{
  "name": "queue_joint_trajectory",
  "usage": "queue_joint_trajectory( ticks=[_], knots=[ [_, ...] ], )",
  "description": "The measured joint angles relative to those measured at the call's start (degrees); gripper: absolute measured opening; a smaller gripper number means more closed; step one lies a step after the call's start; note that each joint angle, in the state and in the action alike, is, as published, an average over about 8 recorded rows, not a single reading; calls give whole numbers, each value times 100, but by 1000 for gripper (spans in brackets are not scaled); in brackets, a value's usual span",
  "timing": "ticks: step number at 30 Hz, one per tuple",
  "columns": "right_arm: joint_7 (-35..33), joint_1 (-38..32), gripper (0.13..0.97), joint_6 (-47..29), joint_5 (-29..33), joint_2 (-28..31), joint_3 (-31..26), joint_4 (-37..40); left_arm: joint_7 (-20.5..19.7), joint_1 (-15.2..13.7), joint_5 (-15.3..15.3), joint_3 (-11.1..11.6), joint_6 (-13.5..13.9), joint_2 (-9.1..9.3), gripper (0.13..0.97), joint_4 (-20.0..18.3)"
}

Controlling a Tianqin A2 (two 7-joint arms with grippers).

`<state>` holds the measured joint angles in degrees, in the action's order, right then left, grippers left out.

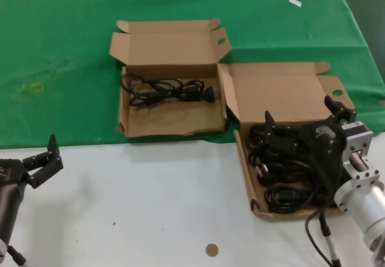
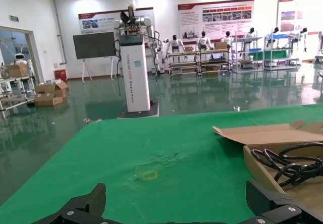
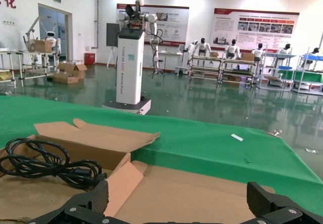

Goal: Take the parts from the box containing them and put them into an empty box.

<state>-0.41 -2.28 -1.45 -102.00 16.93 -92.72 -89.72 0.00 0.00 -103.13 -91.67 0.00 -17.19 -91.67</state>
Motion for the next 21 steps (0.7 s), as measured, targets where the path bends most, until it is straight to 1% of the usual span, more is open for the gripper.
queue_joint_trajectory(
  ticks=[21],
  knots=[
    [0, 0, 966, 0, 0, 0, 0, 0, 0, 0, 0, 0, 0, 0, 966, 0]
  ],
)
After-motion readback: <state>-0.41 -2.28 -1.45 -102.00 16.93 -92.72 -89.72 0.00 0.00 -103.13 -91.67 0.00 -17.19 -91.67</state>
